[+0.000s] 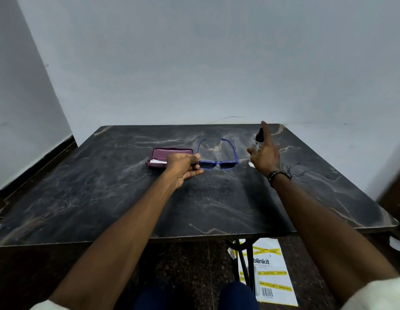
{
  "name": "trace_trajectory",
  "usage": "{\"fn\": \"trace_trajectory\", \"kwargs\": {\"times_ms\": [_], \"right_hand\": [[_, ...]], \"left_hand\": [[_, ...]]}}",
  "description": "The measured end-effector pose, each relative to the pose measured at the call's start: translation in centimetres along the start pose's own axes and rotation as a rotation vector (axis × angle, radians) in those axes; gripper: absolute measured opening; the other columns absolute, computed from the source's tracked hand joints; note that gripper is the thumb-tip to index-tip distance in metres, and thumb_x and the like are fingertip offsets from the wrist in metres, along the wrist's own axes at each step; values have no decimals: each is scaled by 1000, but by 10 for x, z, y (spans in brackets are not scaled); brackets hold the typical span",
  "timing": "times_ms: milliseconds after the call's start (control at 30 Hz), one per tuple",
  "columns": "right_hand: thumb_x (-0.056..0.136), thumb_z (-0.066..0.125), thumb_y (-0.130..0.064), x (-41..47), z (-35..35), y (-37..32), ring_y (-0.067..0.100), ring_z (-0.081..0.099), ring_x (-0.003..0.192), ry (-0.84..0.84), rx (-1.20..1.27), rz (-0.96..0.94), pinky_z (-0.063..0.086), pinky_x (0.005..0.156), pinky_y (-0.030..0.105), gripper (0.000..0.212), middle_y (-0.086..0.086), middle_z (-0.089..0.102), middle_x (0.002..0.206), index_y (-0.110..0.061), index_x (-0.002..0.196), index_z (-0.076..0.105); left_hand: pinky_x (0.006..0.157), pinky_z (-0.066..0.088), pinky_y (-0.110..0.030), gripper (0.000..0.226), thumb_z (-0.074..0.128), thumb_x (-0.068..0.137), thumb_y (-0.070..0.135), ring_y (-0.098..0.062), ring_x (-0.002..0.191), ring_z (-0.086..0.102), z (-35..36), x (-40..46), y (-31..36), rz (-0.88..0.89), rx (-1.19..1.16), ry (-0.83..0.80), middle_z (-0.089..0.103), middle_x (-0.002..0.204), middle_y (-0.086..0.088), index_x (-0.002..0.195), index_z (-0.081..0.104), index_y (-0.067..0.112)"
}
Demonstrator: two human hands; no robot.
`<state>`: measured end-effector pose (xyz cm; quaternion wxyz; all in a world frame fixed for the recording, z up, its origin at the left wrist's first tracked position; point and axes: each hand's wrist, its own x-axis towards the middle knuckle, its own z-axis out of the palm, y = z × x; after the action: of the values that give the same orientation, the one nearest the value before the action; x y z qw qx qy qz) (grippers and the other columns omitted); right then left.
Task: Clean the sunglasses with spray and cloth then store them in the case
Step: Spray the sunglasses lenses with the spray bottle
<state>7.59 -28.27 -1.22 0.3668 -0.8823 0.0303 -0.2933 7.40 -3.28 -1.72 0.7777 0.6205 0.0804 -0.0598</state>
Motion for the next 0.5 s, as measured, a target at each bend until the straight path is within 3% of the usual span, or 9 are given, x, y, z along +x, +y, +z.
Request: {"fn": "trace_trajectory", "kwargs": {"times_ms": [67, 133, 167, 233, 300, 333, 500], "right_hand": [[82, 71, 2, 1, -1, 3, 27, 69, 79, -4, 32, -13, 58, 72, 32, 98, 13, 55, 137, -36, 153, 15], [83, 69, 3, -1, -5, 2, 26, 69, 83, -25, 84, -37, 49, 64, 12, 96, 15, 52, 139, -35, 154, 15], [85, 67, 2, -1, -6, 1, 24, 68, 89, -38, 120, -37, 47, 62, 8, 95, 16, 50, 141, -35, 154, 13], [90, 62, -4, -2, -8, -5, 22, 61, 105, -74, 230, -6, 55, 73, 18, 90, 13, 45, 145, -38, 154, 10], [91, 59, -6, -2, -9, -13, 29, 56, 119, -113, 390, 59, 56, 88, 39, 83, 13, 43, 144, -39, 153, 15], [90, 57, -3, -2, -9, -18, 33, 56, 118, -132, 485, 98, 57, 87, 42, 78, 16, 44, 142, -37, 151, 21], [88, 48, 9, -10, -11, -46, 23, 61, 76, -228, 852, 199, 54, 62, 32, 65, 19, 59, 97, -28, 141, 42]], "left_hand": [[65, 62, -36, 7, 69, 85, 3, -13, 56, 59, -2, -1, 2, -1, -12, 0, 62, 70, -10, 87, 65, -2], [62, 62, -35, 7, 69, 85, 3, -13, 55, 58, -3, -1, 4, -3, -29, 1, 61, 69, -10, 86, 65, -2], [61, 61, -34, 7, 69, 85, 3, -12, 54, 57, -4, 0, 4, -4, -41, 4, 61, 69, -10, 87, 65, -2], [57, 60, -33, 12, 68, 86, 4, -11, 50, 56, -4, 1, 5, -12, -72, 19, 59, 69, -10, 93, 64, -3], [53, 58, -31, 20, 67, 87, 5, -11, 48, 54, -3, 2, 4, -15, -115, 42, 57, 68, -9, 103, 63, -5], [53, 58, -31, 24, 67, 87, 4, -11, 49, 54, -2, 1, 4, -17, -137, 52, 57, 68, -9, 107, 63, -7], [50, 58, -31, 19, 66, 88, 4, -11, 46, 54, 1, -4, 6, -10, -227, 85, 56, 66, -9, 103, 63, -7]]}}
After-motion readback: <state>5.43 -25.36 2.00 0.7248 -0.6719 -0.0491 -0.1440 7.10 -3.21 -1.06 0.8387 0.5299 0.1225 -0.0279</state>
